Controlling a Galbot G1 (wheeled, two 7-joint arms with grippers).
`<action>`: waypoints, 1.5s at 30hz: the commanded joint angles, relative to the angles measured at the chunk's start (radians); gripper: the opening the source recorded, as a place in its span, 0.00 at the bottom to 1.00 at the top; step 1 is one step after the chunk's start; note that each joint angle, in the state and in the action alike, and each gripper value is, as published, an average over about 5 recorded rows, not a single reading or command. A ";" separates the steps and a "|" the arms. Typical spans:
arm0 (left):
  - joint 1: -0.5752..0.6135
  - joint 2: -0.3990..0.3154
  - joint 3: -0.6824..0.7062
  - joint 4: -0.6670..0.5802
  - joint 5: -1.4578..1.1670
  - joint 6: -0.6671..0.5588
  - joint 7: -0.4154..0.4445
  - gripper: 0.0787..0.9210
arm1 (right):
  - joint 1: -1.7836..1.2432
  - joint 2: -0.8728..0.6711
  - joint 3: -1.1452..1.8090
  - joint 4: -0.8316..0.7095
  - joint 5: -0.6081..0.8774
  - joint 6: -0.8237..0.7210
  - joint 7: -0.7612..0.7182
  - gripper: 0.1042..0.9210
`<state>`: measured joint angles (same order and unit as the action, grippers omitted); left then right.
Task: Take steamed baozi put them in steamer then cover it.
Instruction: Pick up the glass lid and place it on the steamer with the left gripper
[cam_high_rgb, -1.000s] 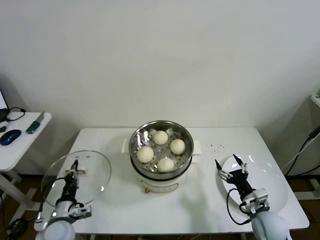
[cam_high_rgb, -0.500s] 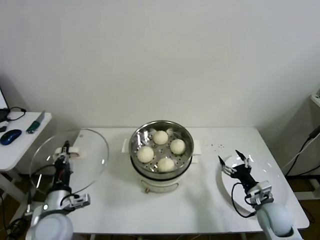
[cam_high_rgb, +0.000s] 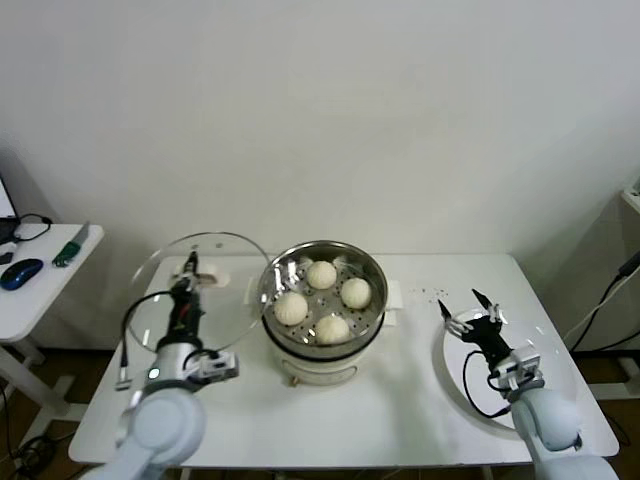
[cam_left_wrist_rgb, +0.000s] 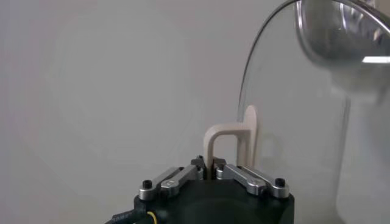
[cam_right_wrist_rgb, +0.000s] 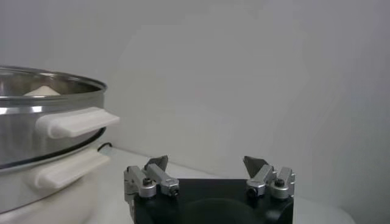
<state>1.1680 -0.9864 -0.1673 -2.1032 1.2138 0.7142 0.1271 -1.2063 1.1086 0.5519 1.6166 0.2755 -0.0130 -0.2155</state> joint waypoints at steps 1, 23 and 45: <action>-0.341 -0.237 0.328 0.144 0.160 0.071 0.186 0.08 | 0.032 -0.010 0.002 -0.027 -0.009 0.001 0.004 0.88; -0.343 -0.508 0.386 0.356 0.287 0.071 0.202 0.08 | -0.012 0.004 0.066 -0.034 -0.038 0.022 -0.003 0.88; -0.324 -0.466 0.365 0.391 0.339 0.071 0.220 0.08 | 0.006 0.028 0.051 -0.042 -0.059 0.026 -0.005 0.88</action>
<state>0.8485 -1.4467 0.1947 -1.7344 1.5363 0.7363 0.3426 -1.1989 1.1329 0.5996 1.5741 0.2198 0.0112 -0.2196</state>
